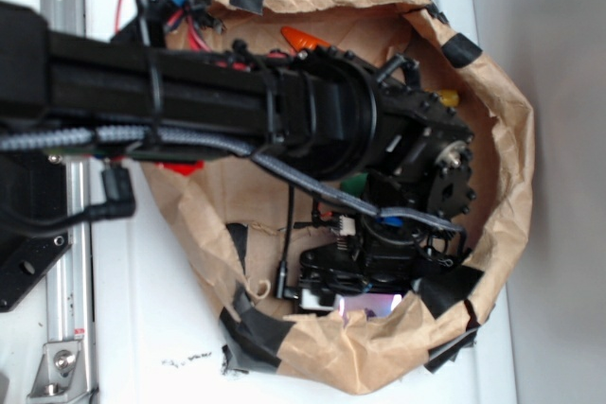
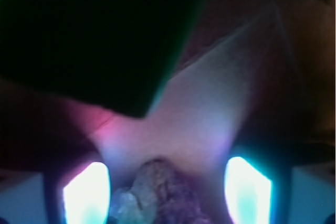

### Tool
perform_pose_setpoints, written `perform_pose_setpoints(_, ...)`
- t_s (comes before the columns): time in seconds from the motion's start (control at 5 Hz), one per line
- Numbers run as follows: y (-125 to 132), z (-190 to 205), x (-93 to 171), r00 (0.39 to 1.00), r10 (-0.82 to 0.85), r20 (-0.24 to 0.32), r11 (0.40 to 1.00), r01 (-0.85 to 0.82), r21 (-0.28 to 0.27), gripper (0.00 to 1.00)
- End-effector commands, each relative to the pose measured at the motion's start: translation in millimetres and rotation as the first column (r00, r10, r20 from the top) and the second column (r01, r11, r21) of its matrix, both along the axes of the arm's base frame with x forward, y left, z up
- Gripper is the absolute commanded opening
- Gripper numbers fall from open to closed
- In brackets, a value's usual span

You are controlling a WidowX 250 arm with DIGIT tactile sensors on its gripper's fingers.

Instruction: Grab the rock.

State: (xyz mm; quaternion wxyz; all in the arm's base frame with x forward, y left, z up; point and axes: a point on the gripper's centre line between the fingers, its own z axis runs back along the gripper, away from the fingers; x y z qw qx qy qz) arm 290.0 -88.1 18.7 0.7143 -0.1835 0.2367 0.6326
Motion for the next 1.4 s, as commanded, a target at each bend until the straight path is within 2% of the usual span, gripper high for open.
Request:
perform_pose_setpoints(0.0,-4.1,12.8,-21.2,1.000,-0.019,-0.003,1.000,0.019,-0.015,0.00)
perform_pose_setpoints(0.2,19.3,34.6,-21.9,0.991,-0.065,0.121,0.997,0.070,-0.035,0.00)
perform_pose_setpoints(0.4,51.6,75.8,-19.6,0.956,-0.150,0.253,0.985,0.124,0.117,0.00)
perform_pose_setpoints(0.6,80.0,98.9,-20.8,0.936,-0.173,0.308,0.971,0.110,0.213,0.00)
perform_pose_setpoints(0.8,93.8,106.3,-21.1,0.946,-0.150,0.288,0.965,0.077,0.250,0.00)
perform_pose_setpoints(1.0,94.7,86.1,-24.7,0.957,-0.132,0.257,0.973,0.076,0.216,1.00)
perform_pose_setpoints(1.2,73.8,56.6,-30.1,0.963,-0.174,0.204,0.977,0.143,0.158,1.00)
